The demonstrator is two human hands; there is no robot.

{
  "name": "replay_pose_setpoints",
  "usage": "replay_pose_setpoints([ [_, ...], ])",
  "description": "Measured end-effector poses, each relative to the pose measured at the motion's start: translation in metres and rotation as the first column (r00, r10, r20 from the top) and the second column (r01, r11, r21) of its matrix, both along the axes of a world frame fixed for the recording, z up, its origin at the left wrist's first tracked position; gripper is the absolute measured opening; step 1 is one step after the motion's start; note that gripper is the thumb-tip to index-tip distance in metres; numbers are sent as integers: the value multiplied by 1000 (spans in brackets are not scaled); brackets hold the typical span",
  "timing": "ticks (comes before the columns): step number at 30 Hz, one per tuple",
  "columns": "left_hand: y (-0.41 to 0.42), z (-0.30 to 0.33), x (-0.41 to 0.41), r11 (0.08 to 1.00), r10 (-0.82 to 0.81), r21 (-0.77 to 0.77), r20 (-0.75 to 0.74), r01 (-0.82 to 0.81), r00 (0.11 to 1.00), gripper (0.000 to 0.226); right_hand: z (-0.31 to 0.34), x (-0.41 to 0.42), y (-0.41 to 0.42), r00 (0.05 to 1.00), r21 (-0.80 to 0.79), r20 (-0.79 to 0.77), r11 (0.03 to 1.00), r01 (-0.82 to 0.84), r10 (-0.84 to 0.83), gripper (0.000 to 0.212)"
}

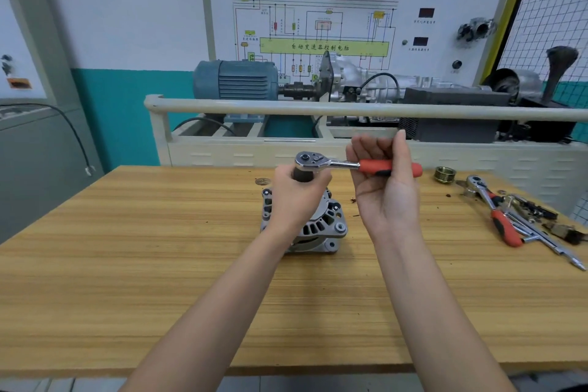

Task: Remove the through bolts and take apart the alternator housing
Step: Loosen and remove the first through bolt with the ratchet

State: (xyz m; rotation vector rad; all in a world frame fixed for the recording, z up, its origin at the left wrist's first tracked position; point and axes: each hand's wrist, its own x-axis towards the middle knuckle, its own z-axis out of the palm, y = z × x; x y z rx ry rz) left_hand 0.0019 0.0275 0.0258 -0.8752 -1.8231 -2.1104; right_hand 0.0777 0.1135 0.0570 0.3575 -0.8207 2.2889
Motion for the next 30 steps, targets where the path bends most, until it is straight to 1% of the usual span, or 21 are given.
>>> replay_pose_setpoints([
  [2,-7,1,-1,991,-81,-115,-41,75,996,37,10,-10,8,998,-68,31,996,-60,62,49],
  [3,-13,3,-3,971,-153,-190,-45,142,987,38,15,-15,12,994,-103,50,991,-88,93,52],
  [5,-24,11,-9,890,-342,-328,-16,318,940,36,21,-24,14,988,-107,92,987,-116,126,54],
  [7,-30,17,-13,807,-463,-397,34,437,886,34,20,-27,13,984,-84,120,989,-125,134,53],
  [8,-30,18,-13,801,-469,-397,47,447,882,35,17,-26,12,983,-88,123,988,-126,136,54],
  [9,-27,17,-13,823,-449,-366,53,436,892,39,13,-24,11,984,-92,119,988,-121,132,54],
  [10,-24,15,-13,864,-405,-302,62,403,912,42,8,-20,10,987,-88,109,990,-108,117,53],
  [12,-13,10,-10,953,-257,-139,106,270,961,42,-2,-10,5,994,-58,79,996,-67,71,46],
  [14,-2,7,-6,994,-102,-19,147,106,984,44,-10,0,-2,999,-27,40,1000,-13,14,35],
  [15,2,6,-4,998,-61,11,149,60,987,46,-12,3,-5,1000,-19,26,1000,10,-9,33],
  [17,2,5,-3,998,-53,-15,124,55,991,44,-13,4,-5,999,-25,26,999,33,-32,39],
  [18,-2,5,-5,992,-100,-63,99,106,990,42,-11,3,-3,999,-36,42,999,31,-30,42],
  [19,-9,5,-7,974,-181,-127,67,188,981,38,-7,1,0,997,-44,72,999,23,-20,41],
  [21,-22,9,-12,895,-368,-262,20,361,929,29,5,-6,10,986,-34,165,999,-22,28,38],
  [22,-27,11,-14,849,-441,-313,24,425,897,27,12,-10,13,977,-26,201,997,-66,70,41],
  [23,-30,13,-15,815,-482,-349,36,463,875,26,18,-14,16,969,-29,221,993,-112,115,46],
  [24,-30,15,-16,803,-490,-366,46,471,870,28,22,-17,17,963,-40,225,989,-143,149,51],
  [25,-29,15,-16,813,-473,-360,50,458,879,30,24,-18,17,962,-56,216,986,-158,167,54],
  [27,-21,14,-15,882,-387,-267,60,388,920,36,23,-18,15,970,-81,187,986,-144,157,55],
  [29,-12,9,-13,960,-241,-125,79,249,967,36,13,-11,7,984,-91,147,992,-89,102,50],
  [30,-7,7,-11,984,-160,-58,91,166,983,36,6,-7,2,990,-93,124,994,-48,60,44],
])
